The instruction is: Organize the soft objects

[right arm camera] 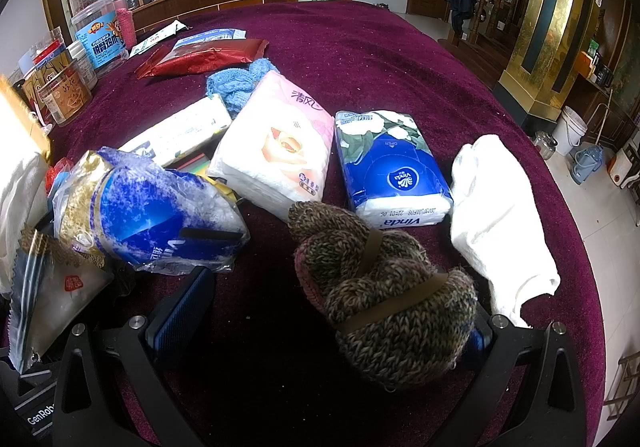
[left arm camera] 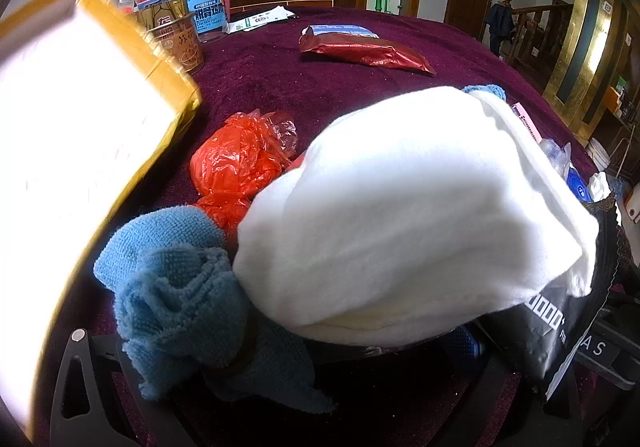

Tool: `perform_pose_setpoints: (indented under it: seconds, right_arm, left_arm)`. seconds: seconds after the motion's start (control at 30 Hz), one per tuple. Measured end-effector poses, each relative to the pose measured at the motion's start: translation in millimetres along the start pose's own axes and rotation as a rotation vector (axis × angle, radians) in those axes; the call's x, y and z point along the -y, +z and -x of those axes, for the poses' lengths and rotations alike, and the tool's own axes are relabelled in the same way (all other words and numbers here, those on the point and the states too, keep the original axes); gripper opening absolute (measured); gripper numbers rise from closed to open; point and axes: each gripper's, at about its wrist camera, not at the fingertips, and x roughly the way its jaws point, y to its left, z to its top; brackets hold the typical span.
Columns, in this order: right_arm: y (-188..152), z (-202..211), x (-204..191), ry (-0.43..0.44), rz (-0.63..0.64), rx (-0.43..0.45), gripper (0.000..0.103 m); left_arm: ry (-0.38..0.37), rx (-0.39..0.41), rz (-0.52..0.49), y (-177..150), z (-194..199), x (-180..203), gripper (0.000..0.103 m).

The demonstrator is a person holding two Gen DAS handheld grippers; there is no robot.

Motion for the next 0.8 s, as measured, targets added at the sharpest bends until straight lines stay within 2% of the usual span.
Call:
perform_pose_setpoints:
  seconds: [0.8]
  right_arm:
    - [0.0, 0.1, -0.1, 0.000, 0.000, 0.000, 0.102]
  left_arm:
    - [-0.001, 0.000, 0.001, 1.5, 0.4, 2.1, 0.102]
